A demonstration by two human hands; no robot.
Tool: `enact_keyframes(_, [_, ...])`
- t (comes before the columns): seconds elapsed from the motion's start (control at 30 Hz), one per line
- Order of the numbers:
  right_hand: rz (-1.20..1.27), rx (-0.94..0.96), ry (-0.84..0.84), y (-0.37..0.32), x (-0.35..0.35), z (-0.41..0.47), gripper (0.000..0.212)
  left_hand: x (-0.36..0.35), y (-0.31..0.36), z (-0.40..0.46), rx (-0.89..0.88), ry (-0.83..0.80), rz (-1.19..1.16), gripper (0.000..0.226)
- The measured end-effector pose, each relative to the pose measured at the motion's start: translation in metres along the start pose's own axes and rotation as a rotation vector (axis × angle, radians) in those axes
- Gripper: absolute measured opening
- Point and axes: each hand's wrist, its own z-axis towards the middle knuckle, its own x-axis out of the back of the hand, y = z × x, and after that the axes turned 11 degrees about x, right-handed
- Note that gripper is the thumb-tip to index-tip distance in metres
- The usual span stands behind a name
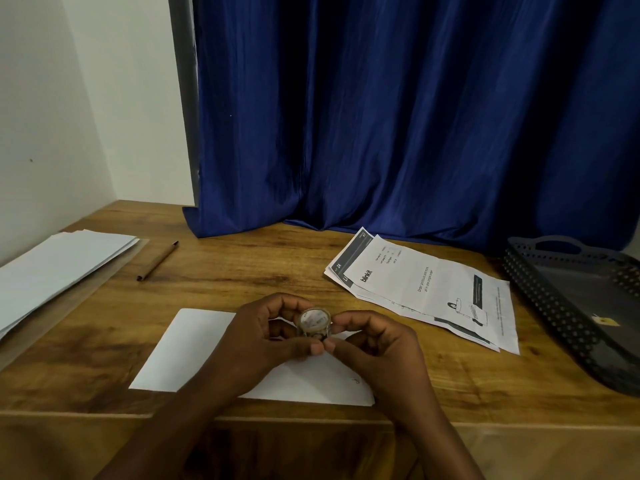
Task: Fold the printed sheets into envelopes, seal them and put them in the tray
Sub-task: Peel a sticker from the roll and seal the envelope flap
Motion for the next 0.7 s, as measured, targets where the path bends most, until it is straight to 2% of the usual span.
enact_keyframes(0.1, [-0.023, 0.03, -0.016, -0.0022, -0.0001, -0.0002, 0.027, 0.0002, 0.0004, -0.0007, -0.024, 0.001, 0.027, 0.05])
enact_keyframes(0.37, [0.008, 0.05, 0.042, -0.0003, 0.0, -0.0011, 0.017, -0.0002, 0.002, -0.001, -0.048, -0.009, 0.044, 0.043])
enact_keyframes(0.5, [-0.016, 0.066, 0.087, 0.0008, 0.0004, -0.0029, 0.01, -0.0019, 0.0044, -0.0028, -0.055, -0.02, 0.076, 0.049])
enact_keyframes(0.7, [-0.074, 0.077, 0.04, 0.0013, 0.0005, -0.0037, 0.018, -0.0024, 0.0028, -0.0044, -0.036, -0.013, 0.091, 0.049])
